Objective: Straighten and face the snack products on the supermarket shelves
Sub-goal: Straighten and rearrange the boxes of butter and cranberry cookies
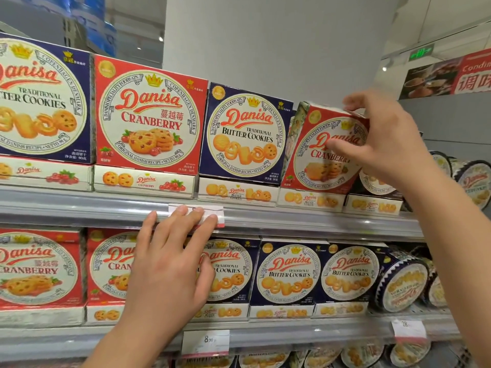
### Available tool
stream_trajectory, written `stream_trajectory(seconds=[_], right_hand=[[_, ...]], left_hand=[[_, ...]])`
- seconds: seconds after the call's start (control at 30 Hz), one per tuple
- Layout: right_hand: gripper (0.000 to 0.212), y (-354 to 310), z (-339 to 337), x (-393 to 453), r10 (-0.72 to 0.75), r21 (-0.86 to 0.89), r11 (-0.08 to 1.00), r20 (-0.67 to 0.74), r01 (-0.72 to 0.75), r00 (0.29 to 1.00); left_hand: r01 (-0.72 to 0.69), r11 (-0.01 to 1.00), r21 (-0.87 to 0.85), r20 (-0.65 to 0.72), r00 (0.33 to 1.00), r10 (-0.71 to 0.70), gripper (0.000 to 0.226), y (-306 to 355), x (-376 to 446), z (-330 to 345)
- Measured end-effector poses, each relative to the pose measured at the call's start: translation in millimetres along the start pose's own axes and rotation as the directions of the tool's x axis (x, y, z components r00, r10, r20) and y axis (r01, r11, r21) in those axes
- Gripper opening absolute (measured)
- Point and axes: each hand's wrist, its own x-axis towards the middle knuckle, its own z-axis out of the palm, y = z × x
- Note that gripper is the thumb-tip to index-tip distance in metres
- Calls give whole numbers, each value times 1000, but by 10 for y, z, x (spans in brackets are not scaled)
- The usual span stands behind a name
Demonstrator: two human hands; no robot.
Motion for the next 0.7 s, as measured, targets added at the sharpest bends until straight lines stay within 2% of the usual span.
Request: stream_trajectory(seconds=[0.1, 0.47, 0.57, 0.7], right_hand=[[73, 36, -88, -9, -54, 3, 999, 13, 54, 998], [62, 59, -331, -211, -148, 68, 987, 27, 146, 989], [59, -3, -369, -358, -146, 131, 981, -1, 144, 989], [51, -13, -389, -515, -146, 260, 957, 37, 131, 989]], left_hand=[[4, 1000, -4, 11, 1000, -4, 55, 4, -4, -18], [11, 1000, -15, 62, 998, -10, 57, 10, -2, -56], [7, 1000, -12, 56, 998, -6, 57, 6, -6, -50], [9, 1000, -10, 71, 997, -8, 57, -1, -11, -61]])
